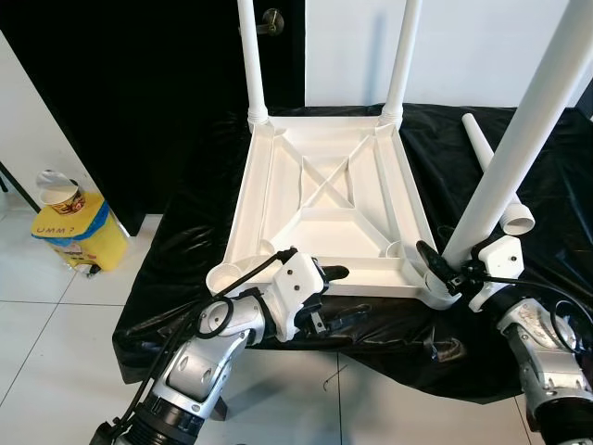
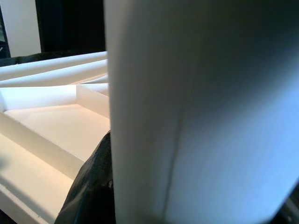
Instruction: Building children table
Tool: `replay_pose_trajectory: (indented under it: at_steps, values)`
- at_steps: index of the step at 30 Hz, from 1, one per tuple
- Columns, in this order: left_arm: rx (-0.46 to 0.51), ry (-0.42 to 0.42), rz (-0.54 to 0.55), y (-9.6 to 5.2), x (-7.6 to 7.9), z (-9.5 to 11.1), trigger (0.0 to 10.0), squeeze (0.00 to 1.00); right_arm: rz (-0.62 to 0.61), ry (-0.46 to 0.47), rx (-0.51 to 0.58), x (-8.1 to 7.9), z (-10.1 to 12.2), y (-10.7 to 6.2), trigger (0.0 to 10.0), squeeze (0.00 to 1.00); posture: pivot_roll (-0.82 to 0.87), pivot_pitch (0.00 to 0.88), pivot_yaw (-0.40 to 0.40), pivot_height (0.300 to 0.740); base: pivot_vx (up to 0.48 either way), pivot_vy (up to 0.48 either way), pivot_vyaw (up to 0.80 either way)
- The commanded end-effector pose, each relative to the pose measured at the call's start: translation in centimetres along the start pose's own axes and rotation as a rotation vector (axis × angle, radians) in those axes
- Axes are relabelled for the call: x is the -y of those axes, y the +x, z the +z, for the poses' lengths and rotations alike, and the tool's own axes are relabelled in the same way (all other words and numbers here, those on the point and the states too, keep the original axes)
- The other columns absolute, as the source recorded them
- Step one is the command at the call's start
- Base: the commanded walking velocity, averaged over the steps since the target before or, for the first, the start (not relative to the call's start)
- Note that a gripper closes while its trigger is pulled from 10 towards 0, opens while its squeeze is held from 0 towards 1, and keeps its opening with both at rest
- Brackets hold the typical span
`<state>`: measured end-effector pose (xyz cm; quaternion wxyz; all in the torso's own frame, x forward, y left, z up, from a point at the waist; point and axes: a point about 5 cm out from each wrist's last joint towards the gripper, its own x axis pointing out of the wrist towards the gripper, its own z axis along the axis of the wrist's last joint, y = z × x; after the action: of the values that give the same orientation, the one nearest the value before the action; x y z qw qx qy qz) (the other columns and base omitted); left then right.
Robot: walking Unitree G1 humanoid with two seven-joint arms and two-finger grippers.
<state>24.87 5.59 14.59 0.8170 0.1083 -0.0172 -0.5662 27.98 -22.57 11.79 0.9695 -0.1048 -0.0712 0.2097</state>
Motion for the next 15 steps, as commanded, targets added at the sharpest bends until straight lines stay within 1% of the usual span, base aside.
replay_pose_trajectory:
  at_steps: [1,2,3,6,8,12,15]
  values:
    - [-0.004,0.008,0.017,-0.2,-0.3,0.1,10.0,0.00,-0.016,0.102,-0.110,-1.0,-2.3,-0.7,10.0,0.00,-0.02,0.000,0.008,0.740,0.000,0.000,0.00]
    - [-0.005,0.007,0.015,-0.2,-0.3,0.1,10.0,0.00,-0.041,0.132,-0.110,-0.9,-2.4,-0.6,10.0,0.00,-0.02,0.000,0.012,0.740,0.000,0.000,0.00]
    - [-0.005,0.007,0.015,-0.2,-0.3,0.1,10.0,0.00,-0.041,0.132,-0.110,-0.9,-2.4,-0.6,10.0,0.00,-0.02,0.000,0.012,0.740,0.000,0.000,0.00]
    - [-0.007,0.006,0.011,-0.3,-0.2,0.1,10.0,0.00,-0.086,0.204,-0.118,-0.8,-2.5,-0.1,10.0,0.00,-0.02,0.000,0.015,0.740,0.000,0.000,0.00]
    - [-0.008,0.006,0.010,-0.3,-0.2,0.1,10.0,0.00,-0.102,0.230,-0.123,-0.7,-2.5,0.2,10.0,0.00,-0.02,0.002,0.016,0.740,0.000,0.000,0.00]
    - [-0.009,0.007,0.010,-0.3,-0.2,0.1,10.0,0.00,-0.114,0.237,-0.128,-0.7,-2.4,0.3,10.0,0.00,-0.02,0.002,0.016,0.740,0.000,0.000,0.00]
    - [-0.009,0.005,0.015,-0.4,-0.3,0.1,10.0,0.00,-0.089,0.208,-0.122,-1.4,-2.2,0.6,10.0,0.00,-0.02,0.010,0.012,0.740,0.000,0.000,0.00]
